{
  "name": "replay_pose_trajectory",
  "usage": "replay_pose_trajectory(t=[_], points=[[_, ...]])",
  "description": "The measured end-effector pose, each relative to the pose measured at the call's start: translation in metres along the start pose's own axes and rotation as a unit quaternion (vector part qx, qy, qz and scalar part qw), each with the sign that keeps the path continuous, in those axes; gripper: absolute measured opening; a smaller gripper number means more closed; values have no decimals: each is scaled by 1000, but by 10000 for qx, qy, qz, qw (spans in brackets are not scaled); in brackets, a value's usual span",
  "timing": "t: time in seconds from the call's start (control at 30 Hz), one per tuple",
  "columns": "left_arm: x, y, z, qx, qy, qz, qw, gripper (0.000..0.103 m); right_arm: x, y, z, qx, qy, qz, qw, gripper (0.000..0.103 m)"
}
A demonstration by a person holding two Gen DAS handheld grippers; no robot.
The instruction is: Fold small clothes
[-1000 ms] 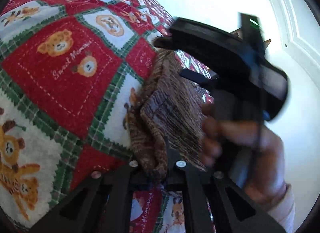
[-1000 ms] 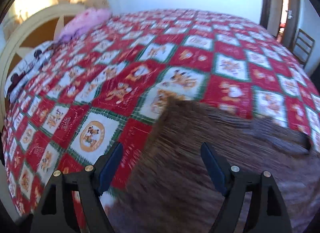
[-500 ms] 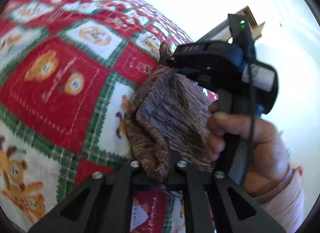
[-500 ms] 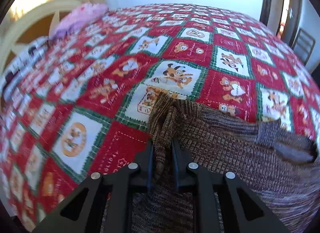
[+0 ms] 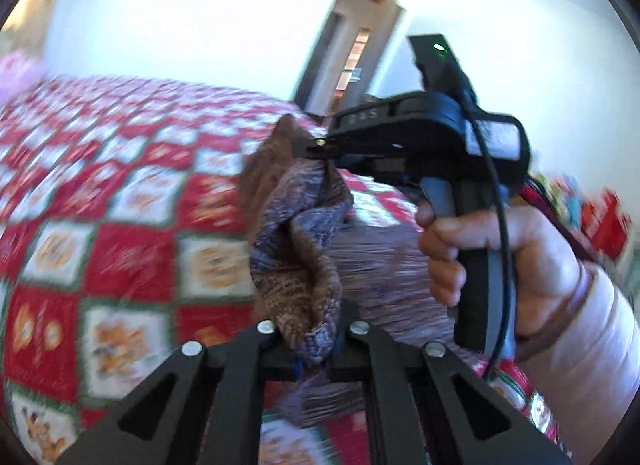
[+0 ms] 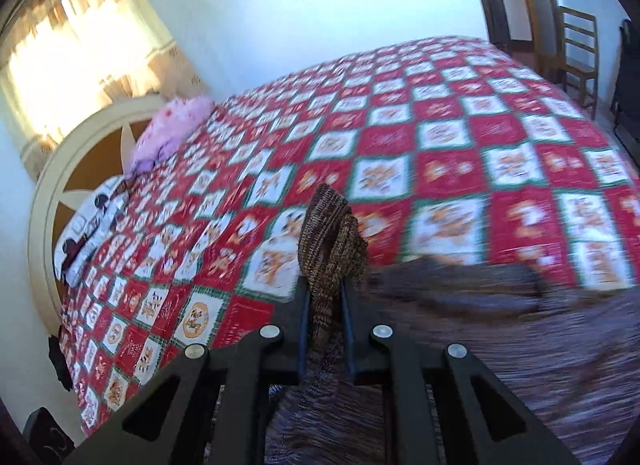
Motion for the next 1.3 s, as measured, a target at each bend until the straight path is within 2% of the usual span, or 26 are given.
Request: replay_pose_trajectory(t=[0.1, 0.2, 0.33, 0.57, 0.7, 0.8, 0.87, 0.9, 0.93, 0.97, 1.03, 1.1, 1.13, 1.2, 1.3], points=[[4, 16, -39, -288, 386, 58, 9988, 7, 0, -36, -36, -103, 16, -102, 9999, 13], [-2, 33, -80, -522, 738, 121, 9958, 7, -7, -67, -79, -485, -23, -158, 9987, 13], [-20, 63, -130, -792, 1239, 373, 9884, 7, -22, -85, -136, -713, 225, -126, 9971, 13], [-47, 104, -162, -885, 1433, 879, 9818, 7, -54, -78, -209, -1072, 500, 152, 9929, 13], [-62, 104, -173, -903, 1577, 1050, 9777, 7, -71, -73, -228, -1100, 663, 248, 9914, 13], [-73, 108, -176, -690, 1931, 1276, 9704, 7, -83, -64, -238, -1092, 858, 390, 9895, 14], [-79, 98, -177, -806, 2038, 1364, 9661, 16, -86, -68, -244, -951, 1178, 272, 9881, 18], [-81, 89, -176, -900, 2080, 1375, 9642, 19, -87, -74, -247, -966, 1354, 242, 9858, 25], [-83, 80, -173, -942, 2114, 1366, 9632, 30, -89, -80, -250, -1096, 1440, 229, 9832, 30], [-86, 68, -166, -967, 2106, 1346, 9634, 48, -93, -93, -252, -1405, 1452, 190, 9792, 38], [-88, 50, -150, -996, 1936, 1289, 9675, 69, -101, -116, -248, -2075, 1184, 80, 9710, 38], [-88, 33, -127, -981, 1640, 1174, 9745, 71, -113, -144, -232, -2762, 794, -84, 9578, 38], [-88, 28, -117, -904, 1524, 1163, 9773, 71, -119, -154, -222, -2753, 707, -186, 9586, 38], [-88, 20, -96, -666, 1304, 1189, 9821, 71, -135, -170, -196, -2401, 622, -409, 9679, 38], [-84, 13, -72, -246, 1084, 1199, 9865, 71, -160, -179, -164, -2254, 666, -533, 9705, 38]])
Point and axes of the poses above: each gripper's, at about its wrist camera, not at the fingertips, and y roughly the way its jaws point, z to its left, x to its top, the point moved 6 cm from there along y, roughly the way its jaws point, and after that the axes turned 6 degrees about z, right-handed, at the moved point
